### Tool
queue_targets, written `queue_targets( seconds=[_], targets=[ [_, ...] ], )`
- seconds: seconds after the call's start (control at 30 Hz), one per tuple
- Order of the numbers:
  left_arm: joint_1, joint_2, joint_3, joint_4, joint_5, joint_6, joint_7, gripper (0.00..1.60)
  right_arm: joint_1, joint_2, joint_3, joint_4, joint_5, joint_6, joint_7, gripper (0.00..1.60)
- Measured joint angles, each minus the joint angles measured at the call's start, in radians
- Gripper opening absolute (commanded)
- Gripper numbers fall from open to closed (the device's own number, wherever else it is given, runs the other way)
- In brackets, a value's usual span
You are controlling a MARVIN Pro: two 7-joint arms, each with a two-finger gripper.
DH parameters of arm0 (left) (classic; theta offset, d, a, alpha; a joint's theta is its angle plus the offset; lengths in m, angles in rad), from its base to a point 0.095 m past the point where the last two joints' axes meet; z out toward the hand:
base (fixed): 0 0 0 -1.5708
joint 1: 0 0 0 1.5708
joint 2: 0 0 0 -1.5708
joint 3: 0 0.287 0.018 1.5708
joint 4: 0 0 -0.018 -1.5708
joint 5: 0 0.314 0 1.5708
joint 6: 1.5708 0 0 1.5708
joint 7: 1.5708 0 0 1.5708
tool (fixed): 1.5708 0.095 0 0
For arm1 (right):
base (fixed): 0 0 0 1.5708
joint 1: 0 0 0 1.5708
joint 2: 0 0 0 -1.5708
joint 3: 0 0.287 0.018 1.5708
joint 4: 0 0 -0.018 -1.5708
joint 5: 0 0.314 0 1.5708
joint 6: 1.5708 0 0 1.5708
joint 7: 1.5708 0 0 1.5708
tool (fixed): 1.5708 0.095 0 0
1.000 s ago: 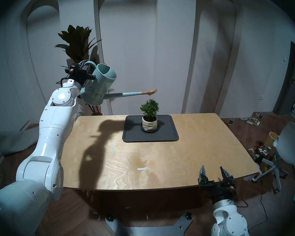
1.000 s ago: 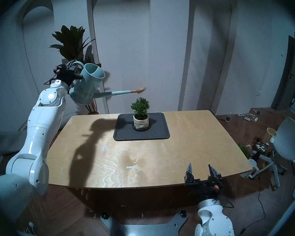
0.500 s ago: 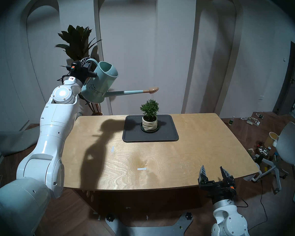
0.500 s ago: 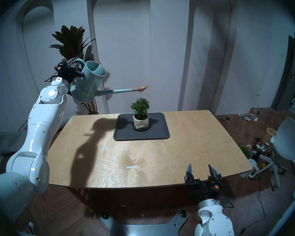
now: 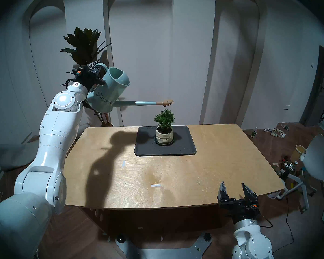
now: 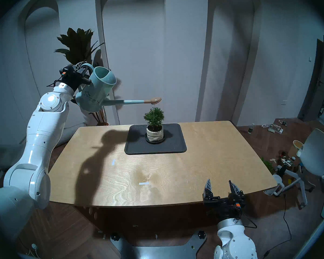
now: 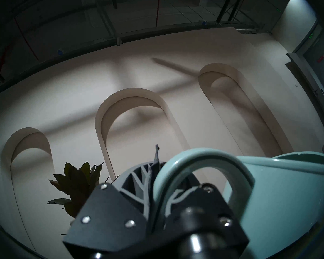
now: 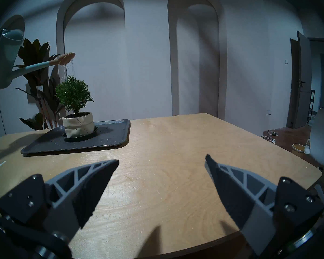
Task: Pick up the watering can and pour water into the potted plant, then put the can down
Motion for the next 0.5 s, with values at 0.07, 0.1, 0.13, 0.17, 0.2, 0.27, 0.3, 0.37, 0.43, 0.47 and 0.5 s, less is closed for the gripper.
queue_targets(
  seconds=[0.07,0.1,0.13,0.17,0.2,0.27,0.3,0.37,0.43,0.47,0.5],
  targets=[
    [-0.004,0.004,-0.001,0.002,0.0,-0.007,-0.013,0.0,0.0,0.0,0.0,0.0,0.0,0.0,0.0,1.6],
    [-0.006,0.006,-0.001,0.004,0.0,-0.01,-0.019,0.0,0.0,0.0,0.0,0.0,0.0,0.0,0.0,1.6],
    [-0.007,0.007,-0.001,0.005,0.0,-0.012,-0.022,0.0,0.0,0.0,0.0,0.0,0.0,0.0,0.0,1.6],
    [-0.009,0.009,-0.001,0.007,0.0,-0.015,-0.027,0.0,0.0,0.0,0.0,0.0,0.0,0.0,0.0,1.6],
    [-0.011,0.01,-0.001,0.009,0.0,-0.017,-0.031,0.0,0.0,0.0,0.0,0.0,0.0,0.0,0.0,1.6],
    [-0.016,0.012,-0.001,0.013,0.001,-0.022,-0.041,0.0,0.0,0.0,0.0,0.0,0.0,0.0,0.0,1.6],
    [-0.018,0.013,-0.001,0.014,0.001,-0.027,-0.048,0.0,0.0,-0.001,0.0,-0.001,0.0,0.0,0.0,1.6],
    [-0.021,0.014,-0.001,0.016,0.001,-0.031,-0.054,0.0,0.0,-0.001,0.0,-0.001,0.0,0.0,0.0,1.6],
    [-0.025,0.014,-0.001,0.02,0.002,-0.037,-0.064,0.0,0.0,-0.001,0.001,-0.001,0.0,0.0,0.001,1.6],
    [-0.026,0.014,-0.001,0.022,0.003,-0.039,-0.066,0.0,0.0,-0.001,0.001,-0.001,0.0,0.0,0.001,1.6],
    [-0.029,0.014,-0.001,0.024,0.003,-0.041,-0.068,0.0,-0.001,-0.001,0.001,-0.001,0.0,0.0,0.001,1.6]
  ],
)
